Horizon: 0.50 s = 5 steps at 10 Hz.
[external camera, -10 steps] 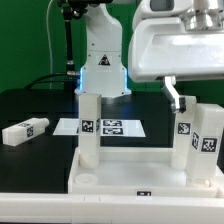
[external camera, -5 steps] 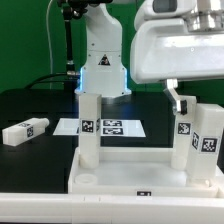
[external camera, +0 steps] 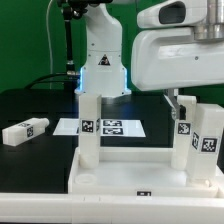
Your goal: Assemble desk
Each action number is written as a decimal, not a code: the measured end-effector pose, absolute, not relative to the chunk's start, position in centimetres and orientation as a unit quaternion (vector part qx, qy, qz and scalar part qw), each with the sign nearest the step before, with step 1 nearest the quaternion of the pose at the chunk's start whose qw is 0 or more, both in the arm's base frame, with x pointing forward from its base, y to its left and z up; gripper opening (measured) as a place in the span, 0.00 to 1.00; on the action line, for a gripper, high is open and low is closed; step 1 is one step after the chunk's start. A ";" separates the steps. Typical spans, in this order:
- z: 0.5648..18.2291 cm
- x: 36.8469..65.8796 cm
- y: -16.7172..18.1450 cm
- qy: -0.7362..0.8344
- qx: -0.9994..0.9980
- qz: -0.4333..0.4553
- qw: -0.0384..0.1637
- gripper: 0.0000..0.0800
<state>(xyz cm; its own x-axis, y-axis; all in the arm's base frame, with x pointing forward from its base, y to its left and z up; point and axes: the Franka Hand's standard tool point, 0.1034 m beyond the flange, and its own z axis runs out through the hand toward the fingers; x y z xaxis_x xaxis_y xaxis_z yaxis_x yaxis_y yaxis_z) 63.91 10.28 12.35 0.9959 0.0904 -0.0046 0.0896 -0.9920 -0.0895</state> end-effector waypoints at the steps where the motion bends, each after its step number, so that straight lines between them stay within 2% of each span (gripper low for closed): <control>1: 12.2 64.6 10.3 -0.046 -0.998 -0.008 0.042 0.81; 4: 12.2 64.6 10.2 -0.054 -0.998 -0.008 0.038 0.78; 5: 12.2 64.6 10.2 -0.054 -0.998 -0.008 0.038 0.56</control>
Offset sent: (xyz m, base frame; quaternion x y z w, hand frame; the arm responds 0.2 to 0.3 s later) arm 0.0107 -0.0007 0.0023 -0.0137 0.0088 -0.0533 0.9984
